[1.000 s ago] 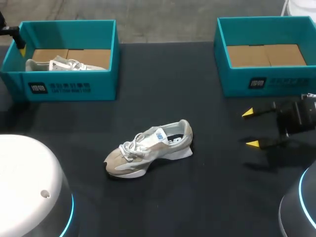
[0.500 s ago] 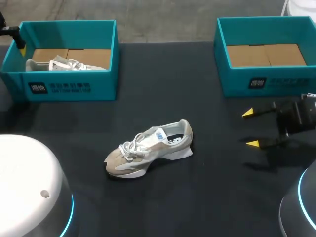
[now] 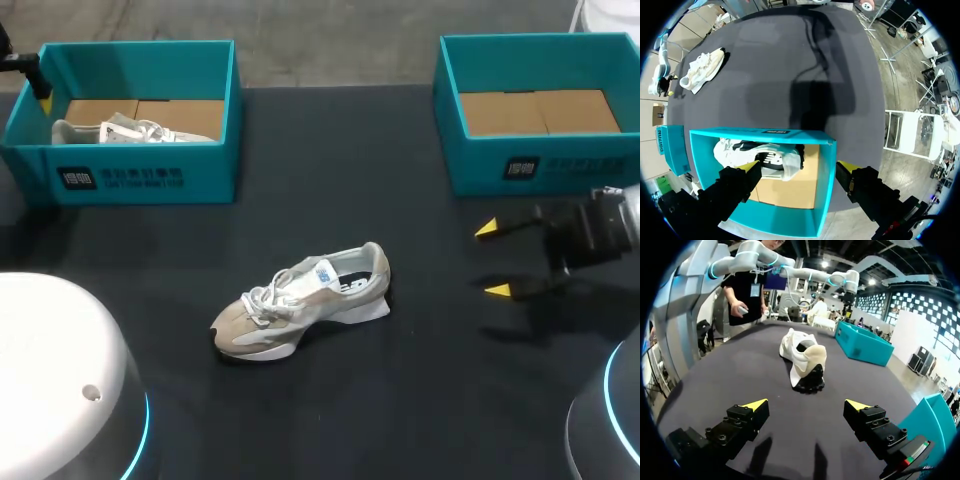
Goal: Take the shoe out of the shoebox, open the shoe tongue, remove and reinsert the insole, then place the shoe into the shoebox
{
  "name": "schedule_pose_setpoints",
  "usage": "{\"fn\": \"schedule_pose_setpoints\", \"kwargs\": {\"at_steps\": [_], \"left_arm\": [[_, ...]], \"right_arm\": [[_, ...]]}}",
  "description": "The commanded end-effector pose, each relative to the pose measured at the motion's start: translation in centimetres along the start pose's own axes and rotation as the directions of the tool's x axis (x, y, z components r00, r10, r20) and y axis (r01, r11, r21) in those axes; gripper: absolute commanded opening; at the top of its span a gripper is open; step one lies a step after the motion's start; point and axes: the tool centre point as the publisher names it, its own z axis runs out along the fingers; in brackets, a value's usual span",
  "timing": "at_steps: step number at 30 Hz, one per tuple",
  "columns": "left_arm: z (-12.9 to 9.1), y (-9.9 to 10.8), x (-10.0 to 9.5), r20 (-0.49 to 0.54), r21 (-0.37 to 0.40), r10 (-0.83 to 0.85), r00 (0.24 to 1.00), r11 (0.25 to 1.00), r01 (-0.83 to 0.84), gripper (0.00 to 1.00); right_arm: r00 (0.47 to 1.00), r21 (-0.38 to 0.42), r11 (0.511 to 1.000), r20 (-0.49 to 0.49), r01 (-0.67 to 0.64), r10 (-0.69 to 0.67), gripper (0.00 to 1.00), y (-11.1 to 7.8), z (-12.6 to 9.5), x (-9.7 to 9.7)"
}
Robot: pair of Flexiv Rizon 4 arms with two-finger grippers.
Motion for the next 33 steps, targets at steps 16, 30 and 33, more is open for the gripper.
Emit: {"fn": "schedule_pose_setpoints", "kwargs": {"at_steps": [16, 30, 33], "left_arm": [[-0.1, 0.0, 0.0, -0.003, 0.000, 0.001, 1.000, 1.000, -0.001, 1.00], [-0.1, 0.0, 0.0, -0.003, 0.000, 0.001, 1.000, 1.000, -0.001, 1.00], [-0.1, 0.0, 0.0, -0.003, 0.000, 0.001, 1.000, 1.000, -0.001, 1.00]], "right_arm": [[0.995, 0.012, 1.000, -0.096, 0.019, -0.018, 1.00, 1.0, 5.6, -2.5], [0.990, -0.003, 1.000, -0.143, 0.016, -0.017, 1.00, 1.7, 9.5, -3.5], [0.986, -0.011, 1.000, -0.167, 0.019, -0.021, 1.00, 2.0, 10.4, -3.5]]}}
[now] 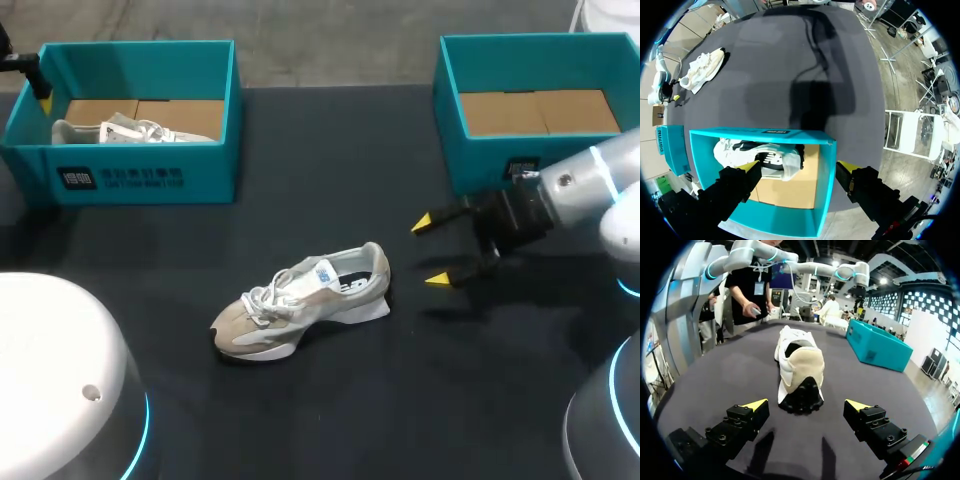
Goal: Take the shoe out of the shoebox, open the shoe tongue, remove and reinsert the insole, then place the shoe into the shoebox
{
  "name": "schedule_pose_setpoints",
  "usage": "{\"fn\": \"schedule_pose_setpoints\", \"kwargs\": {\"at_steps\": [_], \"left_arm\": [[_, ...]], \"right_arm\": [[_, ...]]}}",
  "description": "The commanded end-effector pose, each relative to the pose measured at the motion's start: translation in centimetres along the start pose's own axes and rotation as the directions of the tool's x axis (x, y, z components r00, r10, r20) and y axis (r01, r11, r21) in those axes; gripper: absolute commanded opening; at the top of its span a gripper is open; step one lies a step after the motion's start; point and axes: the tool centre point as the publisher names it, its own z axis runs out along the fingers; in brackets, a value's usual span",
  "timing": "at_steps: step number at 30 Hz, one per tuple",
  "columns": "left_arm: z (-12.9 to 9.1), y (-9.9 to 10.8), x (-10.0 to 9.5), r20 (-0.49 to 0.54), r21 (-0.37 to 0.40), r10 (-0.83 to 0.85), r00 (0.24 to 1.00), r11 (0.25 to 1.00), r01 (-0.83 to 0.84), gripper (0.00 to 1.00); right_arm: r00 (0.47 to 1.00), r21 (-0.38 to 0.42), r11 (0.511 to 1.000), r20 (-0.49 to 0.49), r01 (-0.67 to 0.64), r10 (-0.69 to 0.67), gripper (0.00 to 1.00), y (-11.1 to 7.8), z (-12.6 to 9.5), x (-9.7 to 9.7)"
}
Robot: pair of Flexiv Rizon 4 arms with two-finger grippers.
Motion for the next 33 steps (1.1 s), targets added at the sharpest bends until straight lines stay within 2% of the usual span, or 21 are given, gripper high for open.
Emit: {"fn": "schedule_pose_setpoints", "kwargs": {"at_steps": [1, 11, 33], "left_arm": [[-0.1, 0.0, 0.0, -0.003, 0.000, 0.001, 1.000, 1.000, -0.001, 1.00], [-0.1, 0.0, 0.0, -0.003, 0.000, 0.001, 1.000, 1.000, -0.001, 1.00], [-0.1, 0.0, 0.0, -0.003, 0.000, 0.001, 1.000, 1.000, -0.001, 1.00]], "right_arm": [[0.999, -0.002, 1.000, -0.039, -0.001, 0.001, 1.00, 0.1, 1.7, -1.0], [0.994, -0.027, 0.999, -0.108, -0.018, 0.015, 1.00, 0.3, 3.9, -1.0], [0.986, -0.053, 0.998, -0.163, -0.021, 0.012, 1.00, 1.3, 8.5, -0.4]]}}
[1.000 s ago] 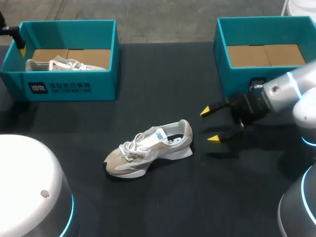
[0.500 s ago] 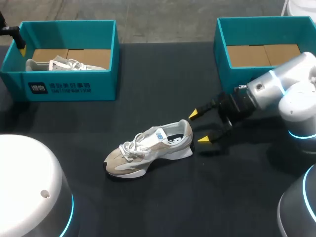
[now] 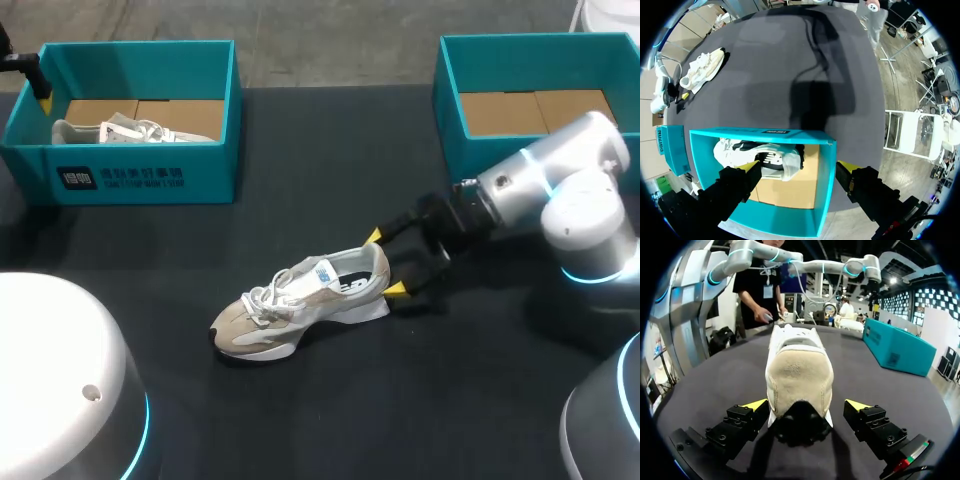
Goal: Take the shoe out of the shoebox, open the shoe tongue, remove and reinsert the insole, then place the shoe into the shoebox
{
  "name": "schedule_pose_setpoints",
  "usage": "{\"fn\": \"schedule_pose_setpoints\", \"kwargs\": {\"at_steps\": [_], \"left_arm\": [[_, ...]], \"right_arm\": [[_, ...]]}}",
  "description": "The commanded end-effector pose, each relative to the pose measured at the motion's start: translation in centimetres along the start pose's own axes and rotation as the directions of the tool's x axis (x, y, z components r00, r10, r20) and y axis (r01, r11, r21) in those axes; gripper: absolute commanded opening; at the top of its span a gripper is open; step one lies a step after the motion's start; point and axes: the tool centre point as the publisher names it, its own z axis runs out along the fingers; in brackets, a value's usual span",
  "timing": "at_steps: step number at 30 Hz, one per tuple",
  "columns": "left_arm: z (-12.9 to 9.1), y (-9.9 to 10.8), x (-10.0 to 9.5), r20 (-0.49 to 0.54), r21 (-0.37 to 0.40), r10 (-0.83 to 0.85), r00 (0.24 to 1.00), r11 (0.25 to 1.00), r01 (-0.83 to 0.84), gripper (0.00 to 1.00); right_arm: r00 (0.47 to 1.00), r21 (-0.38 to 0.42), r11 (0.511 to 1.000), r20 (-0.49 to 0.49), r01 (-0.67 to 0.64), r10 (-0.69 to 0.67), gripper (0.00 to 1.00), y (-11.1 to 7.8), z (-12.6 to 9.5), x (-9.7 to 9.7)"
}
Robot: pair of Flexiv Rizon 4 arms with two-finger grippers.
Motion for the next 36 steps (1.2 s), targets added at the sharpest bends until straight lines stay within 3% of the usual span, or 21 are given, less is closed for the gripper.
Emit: {"fn": "schedule_pose_setpoints", "kwargs": {"at_steps": [1, 16, 36], "left_arm": [[-0.1, 0.0, 0.0, -0.003, 0.000, 0.001, 1.000, 1.000, -0.001, 1.00], [-0.1, 0.0, 0.0, -0.003, 0.000, 0.001, 1.000, 1.000, -0.001, 1.00], [-0.1, 0.0, 0.0, -0.003, 0.000, 0.001, 1.000, 1.000, -0.001, 1.00]], "right_arm": [[1.000, 0.000, 1.000, -0.013, 0.000, 0.000, 1.00, 0.1, 1.3, -0.4], [1.000, -0.014, 1.000, -0.013, -0.021, 0.021, 1.00, -0.2, 3.7, -0.1], [0.999, -0.012, 0.999, -0.034, -0.033, 0.033, 1.00, -0.8, 4.3, 0.4]]}}
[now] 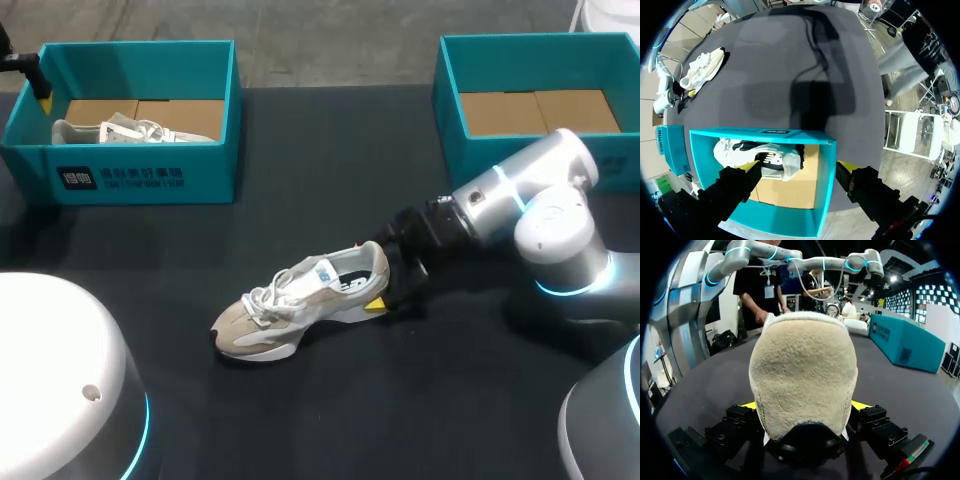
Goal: Take the shoe out of the shoebox, open the shoe tongue, remove and reinsert the insole, then place the shoe into the shoebox
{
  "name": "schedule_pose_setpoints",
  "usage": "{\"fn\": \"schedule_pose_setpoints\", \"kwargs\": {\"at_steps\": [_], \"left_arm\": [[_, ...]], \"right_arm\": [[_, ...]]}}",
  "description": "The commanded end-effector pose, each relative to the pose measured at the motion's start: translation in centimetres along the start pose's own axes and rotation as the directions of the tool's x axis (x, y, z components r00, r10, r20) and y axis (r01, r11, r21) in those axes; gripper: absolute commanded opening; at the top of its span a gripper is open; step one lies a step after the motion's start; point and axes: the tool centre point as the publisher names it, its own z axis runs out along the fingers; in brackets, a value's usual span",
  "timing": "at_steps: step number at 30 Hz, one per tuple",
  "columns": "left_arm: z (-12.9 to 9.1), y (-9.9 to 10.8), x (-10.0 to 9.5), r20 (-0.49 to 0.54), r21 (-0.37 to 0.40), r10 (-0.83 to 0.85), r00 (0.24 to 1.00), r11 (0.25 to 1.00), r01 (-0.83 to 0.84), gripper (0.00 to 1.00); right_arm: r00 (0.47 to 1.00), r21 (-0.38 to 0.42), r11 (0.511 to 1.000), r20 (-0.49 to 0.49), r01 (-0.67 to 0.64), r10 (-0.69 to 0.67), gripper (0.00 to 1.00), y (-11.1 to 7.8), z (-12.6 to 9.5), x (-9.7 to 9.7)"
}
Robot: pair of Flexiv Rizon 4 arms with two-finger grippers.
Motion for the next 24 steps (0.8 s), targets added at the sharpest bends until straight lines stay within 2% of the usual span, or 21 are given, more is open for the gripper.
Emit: {"fn": "schedule_pose_setpoints", "kwargs": {"at_steps": [1, 2, 3, 4, 6, 7, 8, 17, 24], "left_arm": [[-0.1, 0.0, 0.0, -0.003, 0.000, 0.001, 1.000, 1.000, -0.001, 1.00], [-0.1, 0.0, 0.0, -0.003, 0.000, 0.001, 1.000, 1.000, -0.001, 1.00], [-0.1, 0.0, 0.0, -0.003, 0.000, 0.001, 1.000, 1.000, -0.001, 1.00], [-0.1, 0.0, 0.0, -0.003, 0.000, 0.001, 1.000, 1.000, -0.001, 1.00], [-0.1, 0.0, 0.0, -0.003, 0.000, 0.001, 1.000, 1.000, -0.001, 1.00], [-0.1, 0.0, 0.0, -0.003, 0.000, 0.001, 1.000, 1.000, -0.001, 1.00], [-0.1, 0.0, 0.0, -0.003, 0.000, 0.001, 1.000, 1.000, -0.001, 1.00], [-0.1, 0.0, 0.0, -0.003, 0.000, 0.001, 1.000, 1.000, -0.001, 1.00], [-0.1, 0.0, 0.0, -0.003, 0.000, 0.001, 1.000, 1.000, -0.001, 1.00]], "right_arm": [[1.000, 0.003, 1.000, -0.001, -0.003, 0.003, 1.00, -0.1, 0.5, -0.1], [1.000, 0.003, 1.000, -0.001, -0.004, 0.004, 0.95, -0.2, 0.6, -0.1], [1.000, 0.004, 1.000, -0.001, -0.004, 0.004, 0.69, -0.2, 0.7, 0.0], [1.000, 0.004, 1.000, 0.000, -0.005, 0.005, 0.48, -0.2, 0.7, 0.0], [1.000, 0.007, 1.000, 0.005, -0.006, 0.006, 0.29, -0.2, 0.8, 0.0], [1.000, 0.008, 1.000, 0.007, -0.006, 0.006, 0.17, -0.2, 0.8, 0.0], [1.000, 0.010, 1.000, 0.012, -0.007, 0.007, 0.00, -0.2, 0.8, 0.0], [0.997, 0.005, 1.000, 0.071, -0.023, 0.022, 0.00, 0.0, -0.2, 0.8], [0.990, 0.016, 0.999, 0.134, -0.044, 0.042, 0.00, -0.1, -1.9, 1.6]]}}
